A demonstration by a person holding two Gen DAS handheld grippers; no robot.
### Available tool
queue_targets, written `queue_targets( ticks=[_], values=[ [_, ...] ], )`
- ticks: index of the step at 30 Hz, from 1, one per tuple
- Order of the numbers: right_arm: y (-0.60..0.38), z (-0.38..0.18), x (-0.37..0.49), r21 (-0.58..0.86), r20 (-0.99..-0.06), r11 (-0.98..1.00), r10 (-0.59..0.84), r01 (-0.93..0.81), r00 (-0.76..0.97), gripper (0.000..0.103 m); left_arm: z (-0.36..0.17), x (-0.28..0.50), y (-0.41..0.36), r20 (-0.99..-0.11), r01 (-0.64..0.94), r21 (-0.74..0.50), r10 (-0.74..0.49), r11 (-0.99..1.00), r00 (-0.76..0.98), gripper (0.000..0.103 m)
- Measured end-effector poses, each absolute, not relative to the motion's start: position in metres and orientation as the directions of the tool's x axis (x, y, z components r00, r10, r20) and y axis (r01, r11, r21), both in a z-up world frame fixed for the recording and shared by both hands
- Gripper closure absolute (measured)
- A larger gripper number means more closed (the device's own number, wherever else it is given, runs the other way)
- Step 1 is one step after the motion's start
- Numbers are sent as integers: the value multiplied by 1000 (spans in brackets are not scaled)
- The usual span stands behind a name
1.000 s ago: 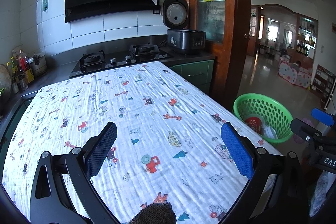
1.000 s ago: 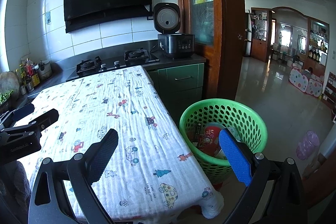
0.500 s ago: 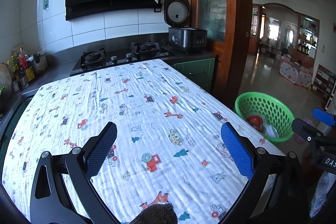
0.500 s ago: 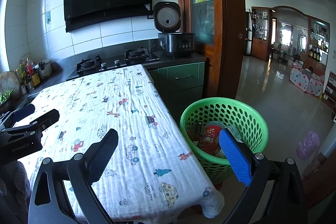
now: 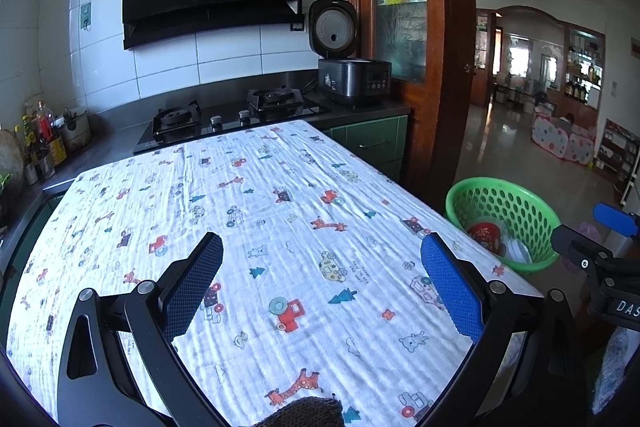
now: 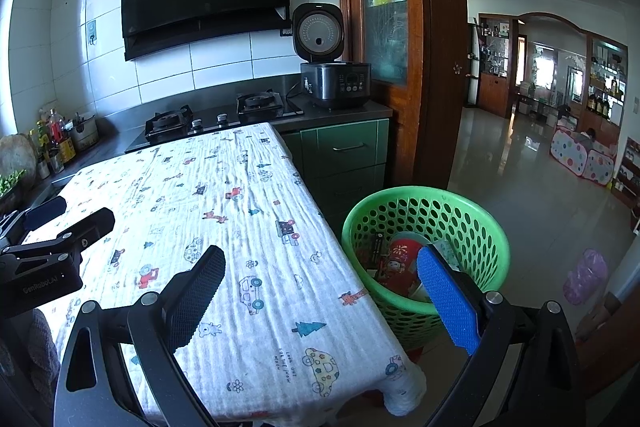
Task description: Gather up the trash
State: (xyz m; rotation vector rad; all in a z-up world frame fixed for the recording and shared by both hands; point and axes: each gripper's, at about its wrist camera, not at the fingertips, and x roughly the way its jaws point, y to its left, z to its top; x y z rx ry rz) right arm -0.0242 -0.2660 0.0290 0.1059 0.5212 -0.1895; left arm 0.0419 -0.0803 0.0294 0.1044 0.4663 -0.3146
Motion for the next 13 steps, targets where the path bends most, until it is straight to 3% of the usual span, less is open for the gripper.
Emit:
queue_targets(
  ticks=[13],
  values=[
    [-266, 28, -24, 54, -505, 977, -151, 206, 850, 9, 27, 42, -79, -472, 321, 17, -275, 947, 838, 5]
  ],
)
